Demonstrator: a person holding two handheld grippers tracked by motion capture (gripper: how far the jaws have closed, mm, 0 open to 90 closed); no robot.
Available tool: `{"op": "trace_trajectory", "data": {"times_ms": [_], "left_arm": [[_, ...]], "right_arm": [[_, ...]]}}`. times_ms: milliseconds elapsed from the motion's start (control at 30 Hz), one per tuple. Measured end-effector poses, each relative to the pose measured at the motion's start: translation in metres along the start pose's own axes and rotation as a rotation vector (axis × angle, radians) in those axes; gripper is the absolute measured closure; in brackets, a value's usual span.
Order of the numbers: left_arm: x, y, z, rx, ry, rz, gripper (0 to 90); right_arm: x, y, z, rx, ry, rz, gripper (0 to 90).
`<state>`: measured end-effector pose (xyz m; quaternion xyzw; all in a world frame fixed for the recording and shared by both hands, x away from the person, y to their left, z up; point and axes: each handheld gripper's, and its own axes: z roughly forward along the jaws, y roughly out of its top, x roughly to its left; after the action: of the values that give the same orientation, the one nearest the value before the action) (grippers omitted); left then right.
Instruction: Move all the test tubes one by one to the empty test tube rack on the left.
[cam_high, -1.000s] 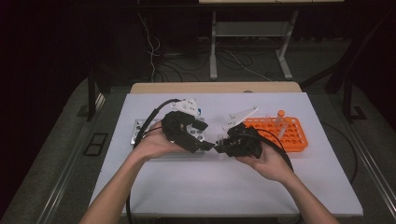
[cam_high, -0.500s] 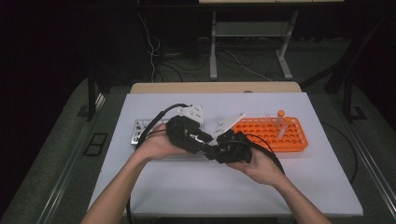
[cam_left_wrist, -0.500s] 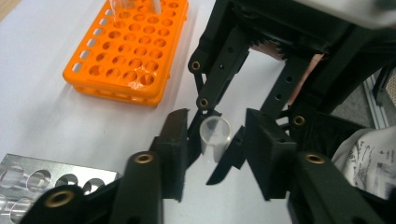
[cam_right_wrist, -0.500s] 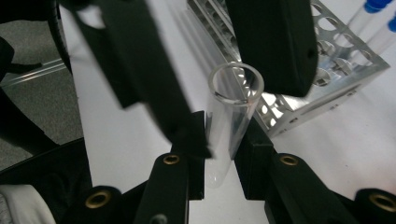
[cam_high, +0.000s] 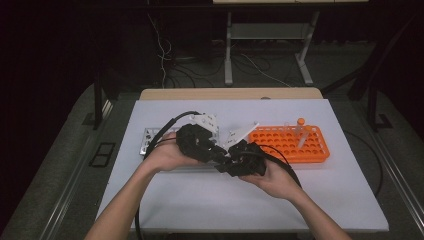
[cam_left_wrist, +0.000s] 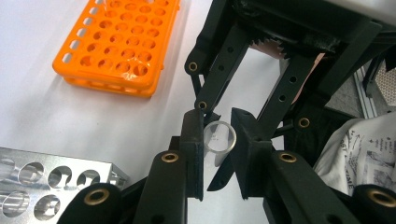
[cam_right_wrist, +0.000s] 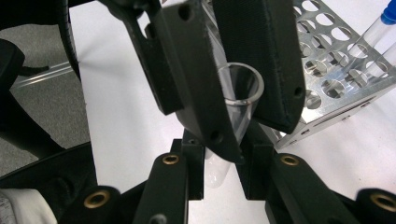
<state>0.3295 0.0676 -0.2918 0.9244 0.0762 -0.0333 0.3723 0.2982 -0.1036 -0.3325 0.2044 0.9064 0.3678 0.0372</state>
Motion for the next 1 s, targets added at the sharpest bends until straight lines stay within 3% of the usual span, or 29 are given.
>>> {"op": "trace_trajectory", "data": {"times_ms": [367,500,667,767,867,1000], "left_arm": [[0.004,0.003,-0.015,-0.011,0.037,-0.009,74.7],[0.008,0.002,-0.022,-0.014,0.057,-0.024,74.7],[0.016,0.002,-0.032,-0.012,0.086,-0.033,74.7],[0.021,0.002,-0.038,-0.01,0.104,-0.044,74.7],[0.026,0.001,-0.043,-0.012,0.121,-0.055,74.7],[0.032,0.001,-0.049,-0.005,0.144,-0.064,74.7]], "right_arm": [[-0.004,-0.006,-0.008,-0.031,-0.027,0.021,54.8],[-0.006,-0.012,-0.013,-0.049,-0.04,0.027,44.3],[-0.009,-0.021,-0.019,-0.065,-0.064,0.056,24.5],[-0.012,-0.027,-0.023,-0.07,-0.057,0.074,12.6],[-0.015,-0.034,-0.028,-0.071,-0.043,0.083,11.2],[-0.02,-0.042,-0.033,-0.063,-0.034,0.101,0.3]]}}
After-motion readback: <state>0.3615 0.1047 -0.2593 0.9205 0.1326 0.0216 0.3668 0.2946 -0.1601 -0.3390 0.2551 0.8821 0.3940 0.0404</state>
